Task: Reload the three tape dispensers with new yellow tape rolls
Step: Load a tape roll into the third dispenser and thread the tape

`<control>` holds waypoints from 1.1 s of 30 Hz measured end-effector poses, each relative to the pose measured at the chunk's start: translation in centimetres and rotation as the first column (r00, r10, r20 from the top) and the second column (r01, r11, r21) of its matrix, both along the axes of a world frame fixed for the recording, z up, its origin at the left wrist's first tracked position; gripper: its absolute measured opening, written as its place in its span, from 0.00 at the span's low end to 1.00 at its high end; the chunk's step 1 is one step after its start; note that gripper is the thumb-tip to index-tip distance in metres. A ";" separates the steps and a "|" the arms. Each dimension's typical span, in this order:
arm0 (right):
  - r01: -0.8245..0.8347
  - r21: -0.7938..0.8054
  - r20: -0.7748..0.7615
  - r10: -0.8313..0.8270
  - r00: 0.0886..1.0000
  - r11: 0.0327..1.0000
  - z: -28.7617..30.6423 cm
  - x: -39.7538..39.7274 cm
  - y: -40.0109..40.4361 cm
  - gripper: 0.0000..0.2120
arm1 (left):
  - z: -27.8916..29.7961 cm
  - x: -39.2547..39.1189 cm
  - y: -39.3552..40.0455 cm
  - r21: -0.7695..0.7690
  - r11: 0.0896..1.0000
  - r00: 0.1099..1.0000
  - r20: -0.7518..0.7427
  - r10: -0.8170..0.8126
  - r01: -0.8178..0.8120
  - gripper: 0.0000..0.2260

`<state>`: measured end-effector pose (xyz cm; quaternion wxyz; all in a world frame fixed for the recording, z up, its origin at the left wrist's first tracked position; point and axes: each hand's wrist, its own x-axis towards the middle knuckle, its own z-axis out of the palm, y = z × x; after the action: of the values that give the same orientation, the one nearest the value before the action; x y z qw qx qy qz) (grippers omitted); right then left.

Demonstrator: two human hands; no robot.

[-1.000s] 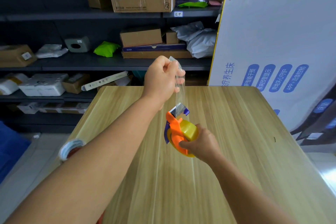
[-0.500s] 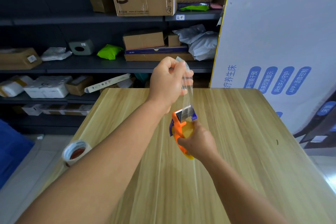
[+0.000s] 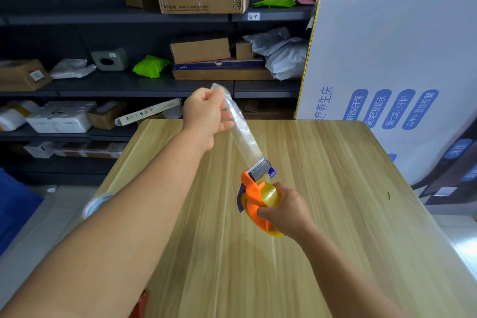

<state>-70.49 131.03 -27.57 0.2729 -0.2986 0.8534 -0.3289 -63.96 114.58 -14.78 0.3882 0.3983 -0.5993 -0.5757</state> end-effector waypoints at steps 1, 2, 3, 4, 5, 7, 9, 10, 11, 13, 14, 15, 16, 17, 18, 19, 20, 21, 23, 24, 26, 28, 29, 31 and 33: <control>-0.003 -0.011 0.009 0.003 1.000 1.000 0.1 0.0 0.1 0.15 | -0.7 0.3 -0.5 0.038 0.999 0.999 0.011 0.031 -0.031 0.06; -0.006 -0.024 0.022 0.006 1.000 1.000 0.2 0.1 0.2 0.15 | -1.3 0.6 -1.0 0.074 0.995 0.998 0.022 0.063 -0.064 0.06; -0.009 -0.037 0.033 0.010 0.999 0.999 0.4 0.1 0.2 0.15 | -2.0 0.9 -1.5 0.114 0.989 0.995 0.031 0.094 -0.097 0.07; -0.012 -0.047 0.039 0.014 0.999 0.999 0.5 0.1 0.3 0.15 | -2.7 1.3 -1.8 0.160 0.979 0.992 0.037 0.122 -0.126 0.07; -0.012 -0.056 0.043 0.014 0.999 0.998 0.7 0.1 0.2 0.15 | -3.3 1.7 -2.1 0.212 0.966 0.989 0.043 0.145 -0.151 0.08; -0.007 -0.070 0.048 0.010 0.999 0.998 1.0 0.1 0.1 0.14 | -4.3 2.6 -2.4 0.310 0.933 0.983 0.042 0.179 -0.183 0.09; -0.006 -0.077 0.050 0.010 0.999 0.997 1.3 0.2 -0.1 0.15 | -5.1 3.3 -2.5 0.375 0.906 0.980 0.040 0.195 -0.196 0.09; -0.006 -0.080 0.052 0.010 0.999 0.997 1.4 0.3 -0.1 0.16 | -5.5 3.6 -2.5 0.396 0.896 0.978 0.042 0.202 -0.202 0.09; -0.004 -0.087 0.057 0.009 0.998 0.996 1.5 0.3 -0.1 0.16 | -5.9 3.9 -2.4 0.417 0.885 0.977 0.042 0.211 -0.209 0.09; 0.001 -0.115 0.092 0.010 0.996 0.993 1.7 0.5 -0.2 0.17 | -6.9 4.4 -2.3 0.457 0.863 0.975 0.056 0.215 -0.217 0.09; 0.007 -0.133 0.119 0.009 0.993 0.991 1.9 0.5 -0.3 0.17 | -7.5 4.5 -2.1 0.477 0.853 0.976 0.065 0.208 -0.213 0.09; 0.013 -0.150 0.139 0.008 0.990 0.989 2.1 0.6 -0.4 0.18 | -8.1 4.7 -1.9 0.497 0.843 0.977 0.070 0.200 -0.208 0.10; 0.020 -0.165 0.154 0.006 0.988 0.986 2.3 0.6 -0.5 0.19 | -8.7 4.8 -1.7 0.516 0.832 0.979 0.075 0.191 -0.202 0.10; 0.024 -0.177 0.167 0.006 0.986 0.984 2.4 0.5 -0.5 0.20 | -9.3 4.9 -1.4 0.533 0.823 0.980 0.082 0.179 -0.195 0.10; 0.027 -0.188 0.178 0.007 0.984 0.982 2.5 0.5 -0.6 0.20 | -9.9 5.0 -1.0 0.547 0.816 0.982 0.091 0.163 -0.186 0.10; 0.030 -0.199 0.187 0.008 0.982 0.980 2.7 0.5 -0.7 0.20 | -10.4 5.0 -0.6 0.559 0.811 0.985 0.098 0.143 -0.173 0.09; 0.033 -0.210 0.193 0.008 0.981 0.977 2.8 0.5 -0.7 0.19 | -10.8 5.0 -0.2 0.568 0.807 0.987 0.106 0.120 -0.159 0.09; 0.035 -0.221 0.198 0.010 0.980 0.975 2.9 0.6 -0.7 0.19 | -11.2 5.1 0.2 0.576 0.804 0.988 0.115 0.100 -0.148 0.08; 0.042 -0.237 0.211 0.010 0.977 0.971 3.2 0.7 -0.6 0.20 | -11.6 5.0 0.9 0.587 0.799 0.989 0.132 0.068 -0.133 0.08; 0.047 -0.242 0.221 0.008 0.975 0.969 3.2 0.7 -0.6 0.20 | -11.7 5.0 1.1 0.590 0.798 0.989 0.138 0.057 -0.128 0.08; 0.055 -0.252 0.241 0.007 0.971 0.966 3.2 0.7 -0.4 0.17 | -11.7 5.0 1.4 0.598 0.793 0.990 0.136 0.043 -0.117 0.08; 0.060 -0.263 0.256 0.009 0.967 0.963 3.2 0.7 -0.1 0.16 | -11.6 5.0 1.6 0.600 0.793 0.992 0.116 0.046 -0.107 0.09; 0.063 -0.268 0.265 0.010 0.964 0.961 3.2 0.6 0.0 0.16 | -11.6 5.0 1.6 0.591 0.800 0.994 0.094 0.055 -0.100 0.10; 0.068 -0.280 0.285 0.015 0.958 0.958 3.4 0.5 0.1 0.16 | -11.8 4.9 1.7 0.567 0.820 0.997 0.026 0.074 -0.076 0.13; 0.063 -0.285 0.291 0.024 0.956 0.956 3.5 0.4 0.1 0.17 | -11.7 4.8 2.0 0.553 0.831 0.994 -0.046 0.101 -0.059 0.13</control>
<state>-70.13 131.14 -24.02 0.3451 -0.2752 0.7490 -0.4940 -59.15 116.62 -26.49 0.3026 0.4963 -0.3769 -0.7211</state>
